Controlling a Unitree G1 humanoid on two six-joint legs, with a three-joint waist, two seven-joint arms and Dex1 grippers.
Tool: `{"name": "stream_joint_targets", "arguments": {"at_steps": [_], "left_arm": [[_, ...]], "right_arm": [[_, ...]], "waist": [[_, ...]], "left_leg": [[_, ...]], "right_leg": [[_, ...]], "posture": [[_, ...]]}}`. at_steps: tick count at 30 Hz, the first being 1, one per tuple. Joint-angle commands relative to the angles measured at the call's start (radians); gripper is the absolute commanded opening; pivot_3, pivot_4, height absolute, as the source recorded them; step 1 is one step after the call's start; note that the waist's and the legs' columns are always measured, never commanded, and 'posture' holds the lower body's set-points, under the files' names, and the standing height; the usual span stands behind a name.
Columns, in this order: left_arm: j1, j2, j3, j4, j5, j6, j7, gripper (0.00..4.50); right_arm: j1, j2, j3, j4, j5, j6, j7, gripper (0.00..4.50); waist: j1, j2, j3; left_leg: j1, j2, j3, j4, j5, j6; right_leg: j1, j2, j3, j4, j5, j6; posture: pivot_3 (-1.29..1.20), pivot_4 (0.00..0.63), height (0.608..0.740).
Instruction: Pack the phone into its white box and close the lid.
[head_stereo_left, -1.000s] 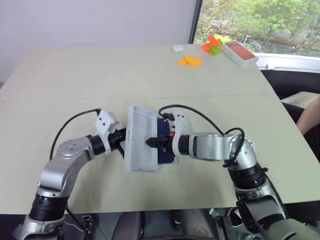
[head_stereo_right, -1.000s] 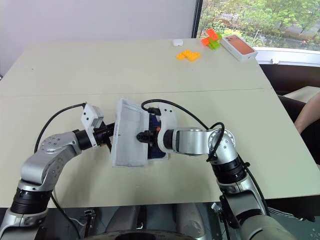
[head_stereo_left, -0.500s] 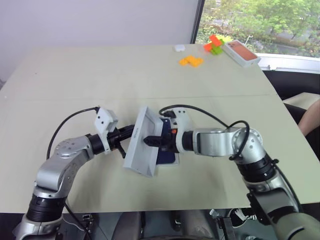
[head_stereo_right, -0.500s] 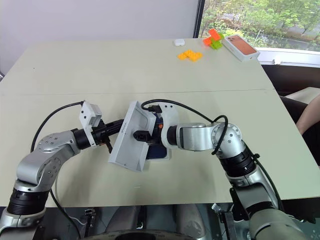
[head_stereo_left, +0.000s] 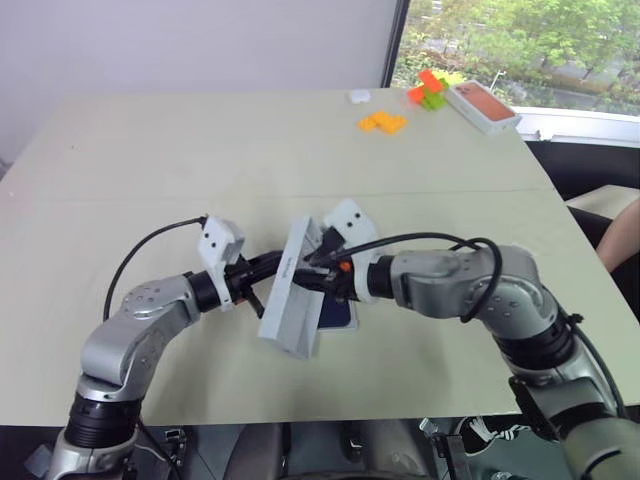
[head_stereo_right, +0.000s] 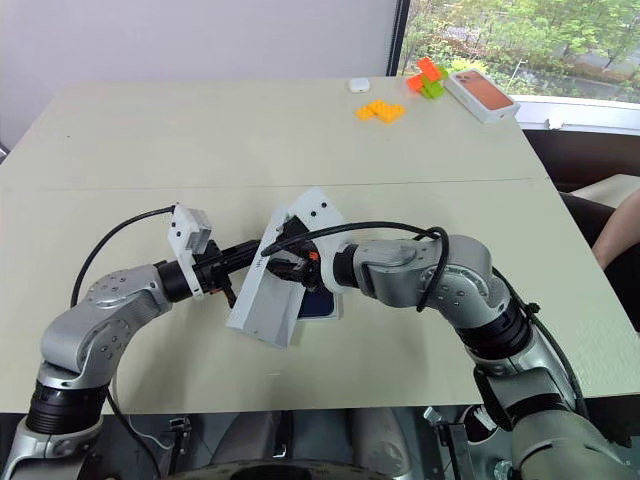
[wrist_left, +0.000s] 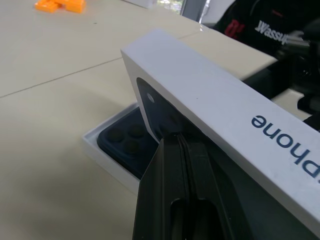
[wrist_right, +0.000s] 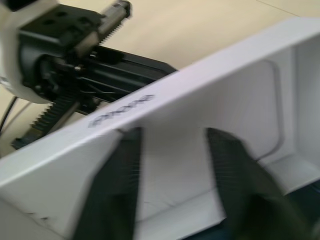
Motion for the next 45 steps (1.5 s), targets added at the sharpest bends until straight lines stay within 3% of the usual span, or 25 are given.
{"name": "stream_joint_targets", "arguments": {"at_steps": [1, 9, 17, 29, 45], "left_arm": [[-0.016, -0.022, -0.009, -0.09, -0.07, 0.006, -0.008, 0.0], [-0.061, -0.035, 0.073, -0.124, -0.149, 0.062, 0.043, 0.0], [-0.052, -0.009, 0.087, -0.146, -0.153, 0.1, 0.054, 0.0], [0.033, 0.005, -0.008, -0.119, -0.097, 0.105, 0.046, 0.0], [0.038, 0.071, 0.054, -0.072, -0.128, 0.141, 0.047, 0.0]], "right_arm": [[0.016, 0.064, -0.024, 0.029, -0.045, -0.013, 0.03, 0.13], [0.0, 0.253, -0.085, 0.109, -0.097, -0.033, 0.084, 0.06], [-0.001, 0.351, -0.051, 0.178, -0.236, -0.053, 0.171, 0.06], [0.063, 0.345, -0.091, 0.196, -0.332, 0.022, 0.246, 0.06], [0.027, 0.24, -0.205, 0.113, -0.356, 0.103, 0.306, 0.06]], "waist": [[-0.001, 0.0, 0.0], [-0.002, 0.0, 0.0], [-0.003, 0.0, 0.0], [-0.003, 0.0, 0.0], [-0.008, 0.0, 0.0]], "left_leg": [[0.0, 0.0, 0.0, 0.0, 0.0, 0.0], [0.0, 0.0, 0.0, 0.0, 0.001, -0.001], [0.0, -0.001, 0.0, 0.0, 0.001, -0.001], [0.0, -0.002, 0.0, 0.0, 0.001, -0.002], [0.0, -0.002, 0.0, 0.0, 0.001, -0.002]], "right_leg": [[0.0, 0.0, 0.0, 0.0, 0.0, 0.0], [0.0, 0.0, 0.0, 0.001, 0.0, 0.0], [0.0, -0.001, 0.0, 0.0, 0.0, 0.0], [0.0, -0.002, 0.0, 0.0, 0.0, 0.0], [0.0, -0.001, 0.0, 0.001, 0.0, 0.0]], "posture": [[0.0, 0.15, 0.74], [0.0, 0.15, 0.74], [0.0, 0.15, 0.74], [0.0, 0.15, 0.74], [0.0, 0.15, 0.74]]}}
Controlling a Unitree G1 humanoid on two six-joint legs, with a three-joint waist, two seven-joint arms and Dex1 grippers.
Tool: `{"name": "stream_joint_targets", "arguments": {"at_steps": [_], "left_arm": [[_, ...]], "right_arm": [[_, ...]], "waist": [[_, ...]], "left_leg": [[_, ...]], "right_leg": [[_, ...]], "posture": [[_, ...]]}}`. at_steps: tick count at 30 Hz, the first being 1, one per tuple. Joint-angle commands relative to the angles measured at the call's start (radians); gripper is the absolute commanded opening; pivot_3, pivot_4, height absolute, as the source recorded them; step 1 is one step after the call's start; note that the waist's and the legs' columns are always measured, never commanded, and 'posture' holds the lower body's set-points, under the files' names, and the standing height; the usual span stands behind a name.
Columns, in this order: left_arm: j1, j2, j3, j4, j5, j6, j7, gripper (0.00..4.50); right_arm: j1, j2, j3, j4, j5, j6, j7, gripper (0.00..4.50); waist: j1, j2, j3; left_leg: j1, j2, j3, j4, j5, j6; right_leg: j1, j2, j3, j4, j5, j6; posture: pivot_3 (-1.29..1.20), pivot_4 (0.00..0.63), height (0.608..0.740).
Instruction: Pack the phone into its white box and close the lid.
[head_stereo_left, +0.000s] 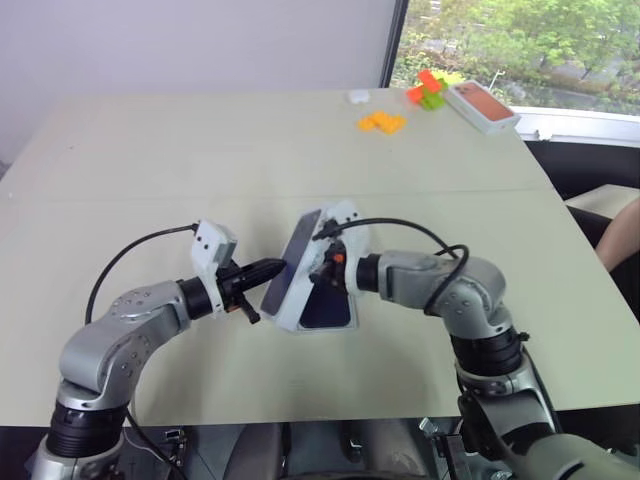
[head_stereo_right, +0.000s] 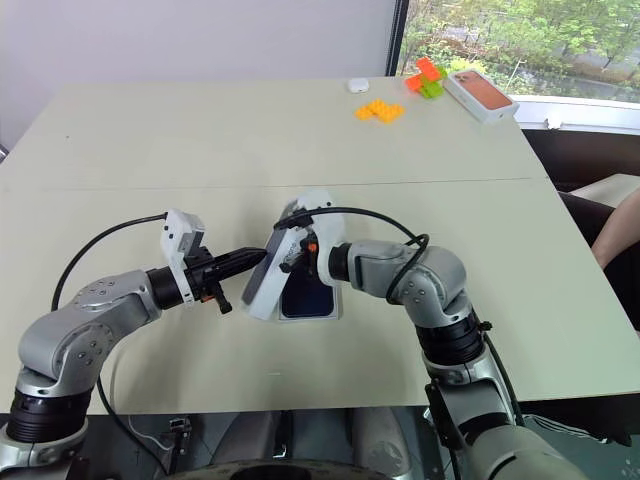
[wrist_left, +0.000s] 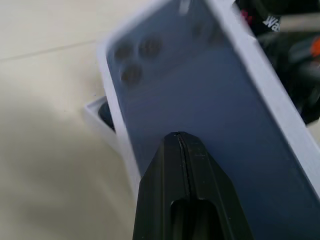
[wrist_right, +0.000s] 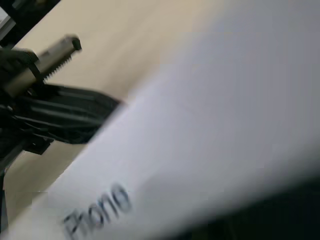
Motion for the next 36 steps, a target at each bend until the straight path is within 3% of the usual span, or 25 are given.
{"name": "stream_joint_targets", "arguments": {"at_steps": [1, 18, 29, 36], "left_arm": [[0.008, 0.012, 0.012, -0.016, -0.019, 0.0, -0.012, 0.0], [0.048, 0.059, 0.048, -0.025, -0.038, 0.004, -0.018, 0.0], [0.015, 0.064, 0.048, 0.003, -0.023, -0.012, -0.007, 0.0], [0.016, 0.022, 0.003, -0.036, -0.035, -0.001, 0.006, 0.0]], "right_arm": [[-0.036, -0.004, -0.008, -0.029, -0.002, 0.017, 0.026, 0.06], [-0.065, 0.002, 0.083, -0.036, -0.08, -0.006, 0.146, 0.06], [-0.048, -0.014, 0.042, -0.03, -0.114, 0.002, 0.15, 0.06], [-0.004, -0.117, -0.056, -0.11, -0.095, 0.017, 0.171, 0.06]], "waist": [[-0.002, 0.0, 0.0], [0.001, 0.0, 0.0], [0.002, 0.0, 0.0], [0.008, 0.0, 0.0]], "left_leg": [[0.0, 0.0, 0.0, 0.0, 0.0, 0.0], [0.0, 0.0, 0.0, 0.0, 0.0, 0.0], [0.0, 0.0, 0.0, 0.0, 0.0, 0.0], [-0.001, 0.0, 0.0, 0.0, 0.0, 0.0]], "right_leg": [[0.0, 0.0, 0.0, 0.0, 0.0, 0.0], [0.0, 0.0, 0.0, 0.0, 0.0, 0.0], [0.0, 0.0, 0.0, 0.0, 0.0, 0.0], [0.0, -0.001, 0.0, -0.001, 0.0, 0.0]], "posture": [[0.0, 0.15, 0.74], [0.0, 0.15, 0.74], [0.0, 0.15, 0.74], [0.0, 0.15, 0.74]]}}
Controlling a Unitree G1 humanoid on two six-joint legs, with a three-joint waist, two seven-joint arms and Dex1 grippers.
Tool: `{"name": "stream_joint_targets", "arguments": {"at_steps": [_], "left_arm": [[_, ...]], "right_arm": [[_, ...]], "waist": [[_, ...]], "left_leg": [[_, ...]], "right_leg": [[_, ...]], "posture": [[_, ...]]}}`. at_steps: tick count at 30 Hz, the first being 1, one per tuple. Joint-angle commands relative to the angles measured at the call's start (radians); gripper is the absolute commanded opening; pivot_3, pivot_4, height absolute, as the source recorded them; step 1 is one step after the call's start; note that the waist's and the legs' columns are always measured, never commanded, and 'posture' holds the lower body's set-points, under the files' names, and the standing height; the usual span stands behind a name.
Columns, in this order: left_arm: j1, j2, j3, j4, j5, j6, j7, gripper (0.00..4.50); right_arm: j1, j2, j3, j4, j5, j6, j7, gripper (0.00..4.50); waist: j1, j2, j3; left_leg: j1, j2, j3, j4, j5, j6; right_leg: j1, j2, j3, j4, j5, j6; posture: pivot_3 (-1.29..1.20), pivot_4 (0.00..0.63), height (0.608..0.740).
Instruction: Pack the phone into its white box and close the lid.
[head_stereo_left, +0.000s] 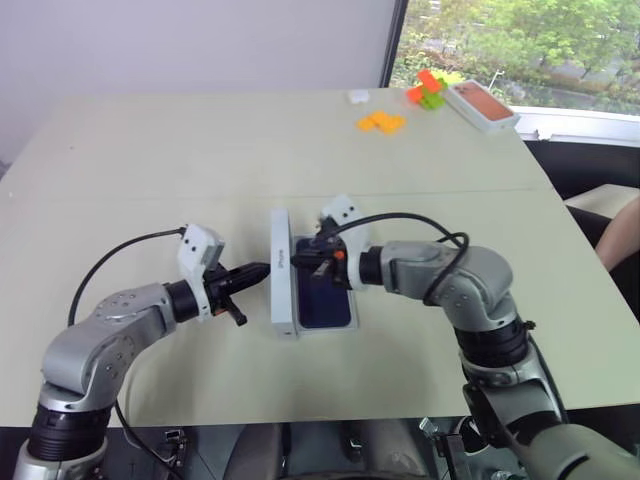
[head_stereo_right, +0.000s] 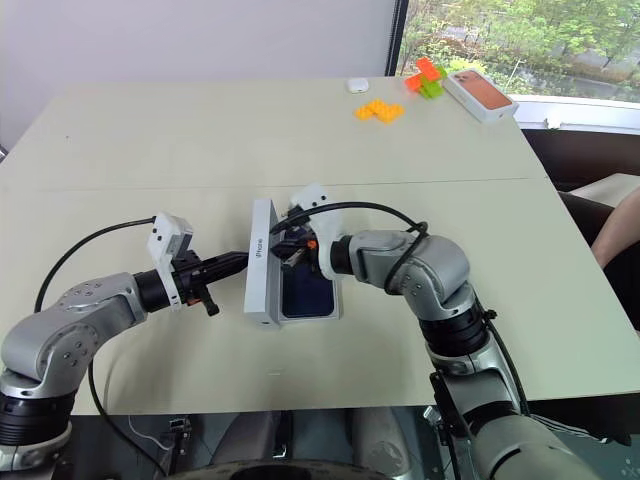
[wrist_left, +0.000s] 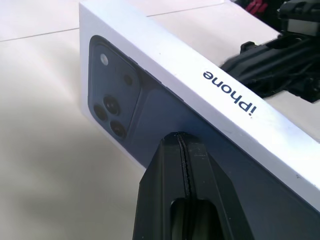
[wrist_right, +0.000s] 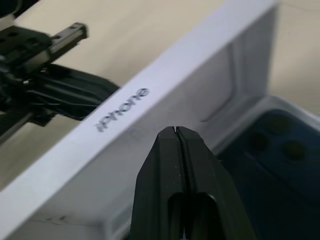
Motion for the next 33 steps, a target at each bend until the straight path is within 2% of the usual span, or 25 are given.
{"name": "stream_joint_targets", "arguments": {"at_steps": [1, 10, 18, 26, 29, 33], "left_arm": [[-0.007, -0.019, -0.03, -0.056, -0.013, -0.005, 0.01, 0.0], [-0.077, -0.091, -0.122, -0.03, 0.003, -0.013, 0.014, 0.0], [-0.11, -0.112, -0.124, -0.011, 0.009, -0.03, 0.018, 0.0], [-0.131, -0.062, 0.11, 0.035, -0.056, 0.0, 0.086, 0.0], [-0.039, 0.019, 0.207, 0.039, -0.079, 0.033, 0.057, 0.0], [0.093, 0.097, 0.252, 0.01, -0.111, 0.066, 0.004, 0.0]], "right_arm": [[0.023, -0.065, -0.071, -0.089, 0.021, 0.0, 0.032, 0.06], [0.113, -0.214, -0.147, -0.132, 0.0, -0.036, 0.078, 0.06], [0.167, -0.28, -0.154, -0.135, -0.041, -0.102, 0.095, 0.06], [0.186, -0.288, -0.145, -0.138, -0.067, -0.143, 0.1, 0.06], [0.181, -0.282, -0.138, -0.142, -0.068, -0.155, 0.108, 0.06], [0.173, -0.282, -0.127, -0.136, -0.073, -0.167, 0.121, 0.06]], "waist": [[0.006, 0.0, 0.0], [0.02, 0.0, 0.0], [0.021, 0.0, 0.0], [0.019, 0.0, 0.0], [0.014, 0.0, 0.0], [0.02, 0.0, 0.0]], "left_leg": [[0.0, 0.0, 0.0, 0.0, 0.0, 0.0], [0.001, 0.0, 0.0, 0.0, 0.0, 0.0], [0.001, 0.0, 0.0, 0.0, 0.0, 0.0], [0.001, 0.001, 0.0, 0.0, 0.0, 0.0], [0.001, 0.001, 0.0, 0.0, 0.0, 0.0], [0.001, 0.001, 0.0, 0.0, 0.0, 0.0]], "right_leg": [[0.0, 0.0, 0.0, 0.0, 0.0, 0.0], [0.001, 0.001, 0.0, 0.001, 0.0, 0.0], [0.001, 0.002, 0.0, 0.001, 0.0, 0.0], [0.001, 0.003, 0.0, 0.001, 0.0, 0.0], [0.001, 0.002, 0.0, 0.001, 0.0, 0.0], [0.001, 0.002, 0.0, 0.0, 0.0, 0.0]], "posture": [[0.0, 0.15, 0.74], [0.0, 0.15, 0.74], [0.0, 0.15, 0.74], [0.0, 0.15, 0.74], [0.0, 0.15, 0.74], [0.0, 0.15, 0.74]]}}
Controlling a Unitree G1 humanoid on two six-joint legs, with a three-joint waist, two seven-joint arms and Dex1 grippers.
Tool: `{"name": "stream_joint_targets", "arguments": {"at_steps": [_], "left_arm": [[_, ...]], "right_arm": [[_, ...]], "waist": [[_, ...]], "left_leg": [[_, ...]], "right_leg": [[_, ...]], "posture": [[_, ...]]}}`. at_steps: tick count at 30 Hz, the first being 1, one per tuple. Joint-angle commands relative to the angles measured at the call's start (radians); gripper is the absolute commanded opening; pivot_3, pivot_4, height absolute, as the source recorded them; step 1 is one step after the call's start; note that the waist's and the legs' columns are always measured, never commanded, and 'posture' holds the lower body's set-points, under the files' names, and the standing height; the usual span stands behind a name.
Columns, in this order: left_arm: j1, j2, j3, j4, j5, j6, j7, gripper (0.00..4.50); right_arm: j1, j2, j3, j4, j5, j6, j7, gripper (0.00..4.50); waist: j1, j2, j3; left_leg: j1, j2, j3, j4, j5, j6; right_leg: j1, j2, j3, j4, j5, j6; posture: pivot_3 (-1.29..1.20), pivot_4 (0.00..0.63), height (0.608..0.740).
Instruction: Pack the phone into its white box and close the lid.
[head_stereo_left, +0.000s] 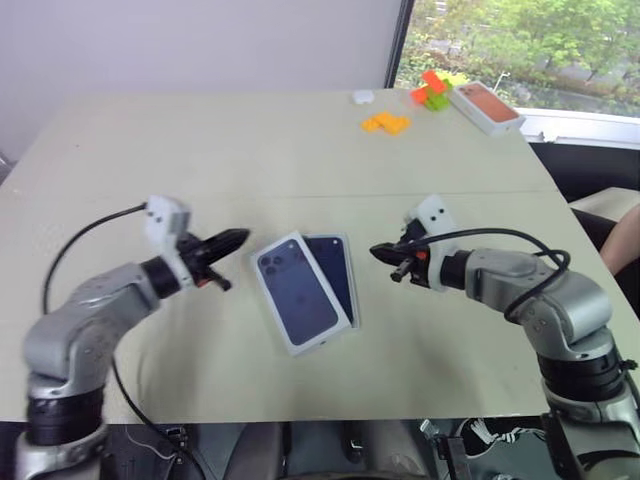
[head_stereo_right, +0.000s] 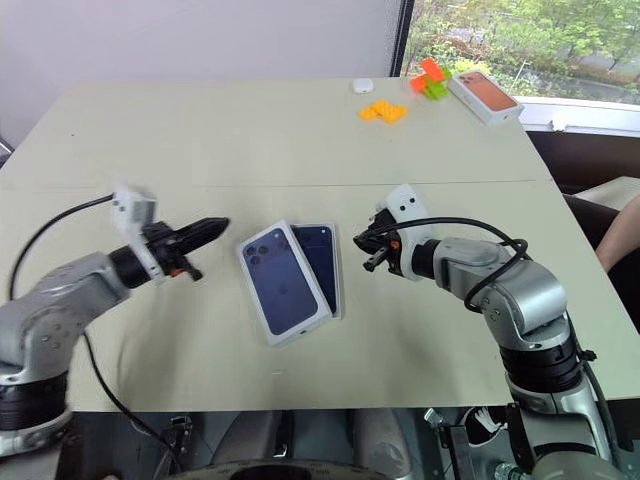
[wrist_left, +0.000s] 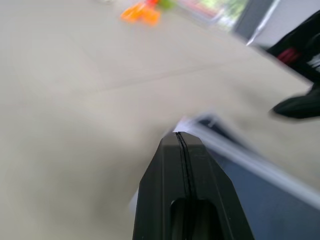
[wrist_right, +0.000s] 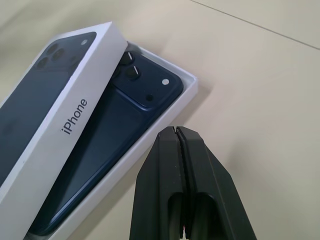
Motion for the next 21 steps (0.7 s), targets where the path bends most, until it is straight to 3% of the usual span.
{"name": "stream_joint_targets", "arguments": {"at_steps": [1, 4, 13, 21], "left_arm": [[0.059, 0.028, 0.04, -0.037, -0.037, 0.026, -0.026, 0.0], [0.078, 0.039, 0.004, -0.027, -0.002, 0.043, 0.003, 0.0], [0.003, -0.085, -0.247, -0.097, 0.064, 0.088, 0.139, 0.0], [-0.023, -0.143, -0.279, -0.077, 0.104, 0.08, 0.189, 0.0]], "right_arm": [[-0.02, -0.001, 0.002, -0.036, -0.001, -0.033, 0.025, 0.06], [-0.022, -0.004, 0.013, -0.042, 0.003, -0.047, 0.049, 0.06], [-0.019, -0.064, 0.116, -0.051, -0.105, -0.119, 0.084, 0.06], [-0.02, -0.054, 0.224, -0.069, -0.177, -0.148, 0.094, 0.06]], "waist": [[0.006, 0.0, 0.0], [0.011, 0.0, 0.0], [0.004, 0.0, 0.0], [0.007, 0.0, -0.001]], "left_leg": [[0.0, 0.0, 0.0, 0.0, 0.0, 0.0], [0.0, -0.002, -0.001, 0.001, 0.0, 0.0], [0.0, -0.002, -0.001, 0.001, 0.0, 0.0], [0.003, -0.002, -0.001, 0.001, 0.001, -0.002]], "right_leg": [[0.0, -0.001, 0.0, 0.0, 0.0, 0.0], [0.001, -0.002, 0.0, 0.0, 0.0, 0.0], [0.002, -0.002, 0.0, 0.0, 0.0, 0.0], [0.003, -0.002, 0.0, 0.001, 0.0, 0.0]], "posture": [[0.0, 0.15, 0.74], [0.0, 0.15, 0.74], [0.0, 0.15, 0.74], [0.0, 0.15, 0.74]]}}
